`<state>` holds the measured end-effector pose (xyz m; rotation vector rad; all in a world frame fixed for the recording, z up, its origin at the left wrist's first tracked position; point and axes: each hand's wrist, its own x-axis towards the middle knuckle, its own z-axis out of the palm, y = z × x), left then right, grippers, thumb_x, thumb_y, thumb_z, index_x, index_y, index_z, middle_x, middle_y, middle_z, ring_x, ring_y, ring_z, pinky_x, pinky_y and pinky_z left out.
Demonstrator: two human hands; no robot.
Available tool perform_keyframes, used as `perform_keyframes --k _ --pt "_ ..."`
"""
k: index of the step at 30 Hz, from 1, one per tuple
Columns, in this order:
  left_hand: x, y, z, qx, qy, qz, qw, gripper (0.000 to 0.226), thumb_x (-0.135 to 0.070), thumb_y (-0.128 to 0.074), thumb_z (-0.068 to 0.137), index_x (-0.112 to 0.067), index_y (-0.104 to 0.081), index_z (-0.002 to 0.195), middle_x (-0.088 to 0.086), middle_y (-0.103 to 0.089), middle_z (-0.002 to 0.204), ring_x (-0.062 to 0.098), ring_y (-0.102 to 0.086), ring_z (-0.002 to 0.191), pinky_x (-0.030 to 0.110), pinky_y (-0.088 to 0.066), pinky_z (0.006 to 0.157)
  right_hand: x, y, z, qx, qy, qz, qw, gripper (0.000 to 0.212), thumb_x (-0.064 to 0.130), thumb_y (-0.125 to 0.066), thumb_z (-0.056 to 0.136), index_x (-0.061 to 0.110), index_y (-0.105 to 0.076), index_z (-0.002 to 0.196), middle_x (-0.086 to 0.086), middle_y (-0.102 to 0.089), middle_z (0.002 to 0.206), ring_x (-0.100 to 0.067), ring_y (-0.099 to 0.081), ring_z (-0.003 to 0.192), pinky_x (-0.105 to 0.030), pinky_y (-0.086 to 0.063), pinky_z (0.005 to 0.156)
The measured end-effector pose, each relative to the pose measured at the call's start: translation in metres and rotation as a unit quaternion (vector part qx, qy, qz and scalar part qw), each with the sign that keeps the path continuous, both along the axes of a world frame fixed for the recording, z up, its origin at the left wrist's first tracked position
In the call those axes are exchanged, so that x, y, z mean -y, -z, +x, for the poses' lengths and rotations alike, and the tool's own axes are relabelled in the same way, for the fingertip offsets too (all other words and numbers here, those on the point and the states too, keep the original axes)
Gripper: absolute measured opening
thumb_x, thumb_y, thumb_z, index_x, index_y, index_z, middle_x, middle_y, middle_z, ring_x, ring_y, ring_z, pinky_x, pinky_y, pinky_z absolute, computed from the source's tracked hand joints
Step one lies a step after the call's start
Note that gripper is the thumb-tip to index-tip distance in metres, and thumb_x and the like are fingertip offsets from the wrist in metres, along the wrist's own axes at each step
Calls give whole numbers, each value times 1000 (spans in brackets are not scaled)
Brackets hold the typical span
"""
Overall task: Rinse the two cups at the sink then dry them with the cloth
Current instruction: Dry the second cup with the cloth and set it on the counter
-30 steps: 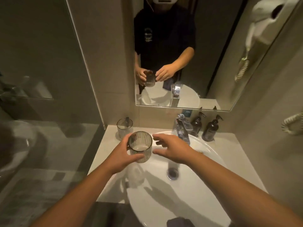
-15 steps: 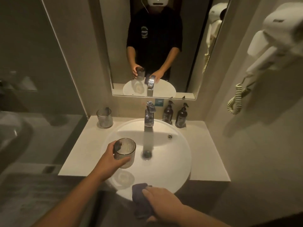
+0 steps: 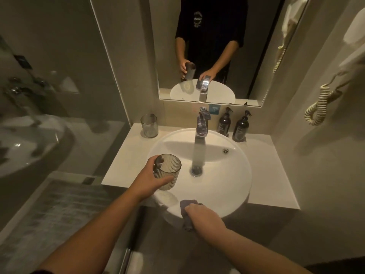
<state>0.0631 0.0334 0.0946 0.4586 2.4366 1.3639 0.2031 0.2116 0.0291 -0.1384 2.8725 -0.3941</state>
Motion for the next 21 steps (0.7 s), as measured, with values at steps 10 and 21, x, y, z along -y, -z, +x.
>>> perform_keyframes --k 10,21 --pt "20 -19 -3 11 68 19 997 82 -36 -84 78 -37 -32 141 -7 -45 142 18 -48 131 31 -44 105 -51 -131 -23 23 209 -367 906 24 3 -64 81 21 -64 97 -7 -66 87 -22 -66 72 -28 -50 50" --pt "20 -72 4 7 222 40 974 74 -52 -68 67 -39 -41 135 -7 -55 136 13 -55 125 40 -48 109 3 -225 -42 -82 -106 -54 990 34 22 -70 83 23 -60 114 2 -67 105 -13 -58 91 -22 -47 72"
